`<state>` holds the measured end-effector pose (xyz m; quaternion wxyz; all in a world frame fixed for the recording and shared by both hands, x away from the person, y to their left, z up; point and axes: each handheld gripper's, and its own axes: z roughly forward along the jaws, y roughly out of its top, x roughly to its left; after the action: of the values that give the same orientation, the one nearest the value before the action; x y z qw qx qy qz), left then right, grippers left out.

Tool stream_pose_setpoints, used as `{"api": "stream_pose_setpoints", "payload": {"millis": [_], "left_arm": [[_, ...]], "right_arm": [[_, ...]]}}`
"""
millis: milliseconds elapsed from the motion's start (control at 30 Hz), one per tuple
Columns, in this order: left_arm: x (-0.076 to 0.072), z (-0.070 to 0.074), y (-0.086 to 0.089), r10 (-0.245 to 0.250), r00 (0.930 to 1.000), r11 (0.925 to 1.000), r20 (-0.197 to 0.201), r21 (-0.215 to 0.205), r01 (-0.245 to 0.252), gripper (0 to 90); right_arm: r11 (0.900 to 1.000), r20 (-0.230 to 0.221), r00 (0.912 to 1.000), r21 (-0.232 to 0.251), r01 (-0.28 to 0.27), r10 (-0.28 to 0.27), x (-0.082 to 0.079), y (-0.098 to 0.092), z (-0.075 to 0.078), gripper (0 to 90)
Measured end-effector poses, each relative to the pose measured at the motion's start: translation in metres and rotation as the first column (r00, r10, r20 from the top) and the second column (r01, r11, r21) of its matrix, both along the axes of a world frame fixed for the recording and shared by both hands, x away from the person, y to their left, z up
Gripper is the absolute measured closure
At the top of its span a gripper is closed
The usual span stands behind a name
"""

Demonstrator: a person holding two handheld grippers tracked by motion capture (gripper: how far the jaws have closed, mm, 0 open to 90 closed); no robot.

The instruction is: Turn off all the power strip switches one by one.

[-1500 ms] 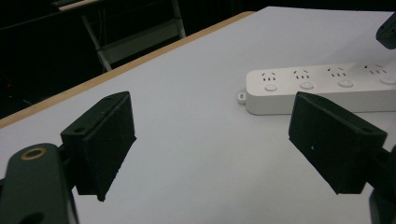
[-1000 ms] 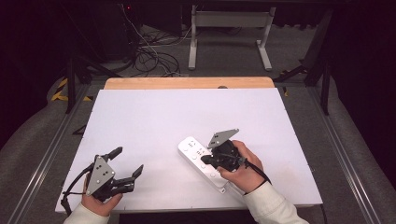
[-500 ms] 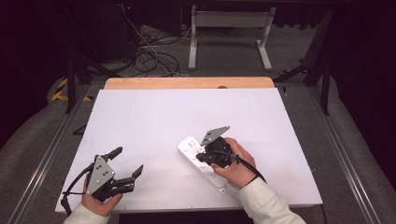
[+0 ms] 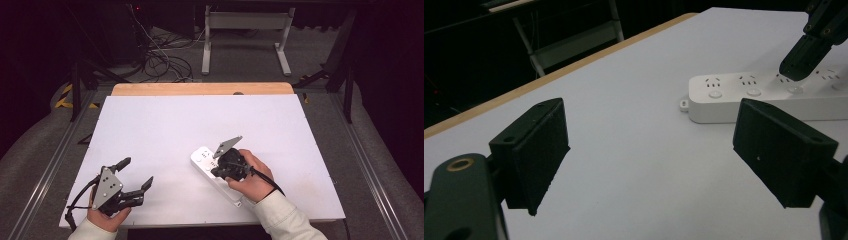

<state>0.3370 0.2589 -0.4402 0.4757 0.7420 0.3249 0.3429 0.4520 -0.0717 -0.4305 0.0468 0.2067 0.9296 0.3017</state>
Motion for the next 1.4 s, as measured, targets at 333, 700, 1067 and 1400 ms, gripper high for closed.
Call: {"api": "stream_pose_setpoints", "payload": {"millis": [333, 700, 1067, 1400], "left_arm": [[0.0, -0.0001, -0.0003, 0.003, 1.0, 1.0, 0.003, 0.003, -0.003, 15.4], [0.0002, -0.0002, -0.0004, 0.002, 1.0, 1.0, 0.003, 0.005, -0.002, 15.4], [0.0001, -0.0002, -0.0007, 0.002, 1.0, 1.0, 0.003, 0.004, -0.002, 15.4], [-0.0004, -0.0002, -0.0008, 0.003, 1.0, 1.0, 0.002, 0.004, -0.003, 15.4]], "right_arm": [[0.999, -0.009, 1.0, -0.047, -0.002, 0.002, 0.0003, 0.0013, -0.0034, 90.0], [0.997, -0.016, 0.9999, -0.076, 0.001, -0.002, -0.0005, 0.0033, -0.0064, 90.0], [0.996, -0.016, 0.9999, -0.084, 0.004, -0.005, -0.0009, 0.0044, -0.0087, 90.0], [0.997, -0.02, 0.9997, -0.08, 0.012, -0.014, -0.0007, 0.0033, -0.0093, 90.0]]}}
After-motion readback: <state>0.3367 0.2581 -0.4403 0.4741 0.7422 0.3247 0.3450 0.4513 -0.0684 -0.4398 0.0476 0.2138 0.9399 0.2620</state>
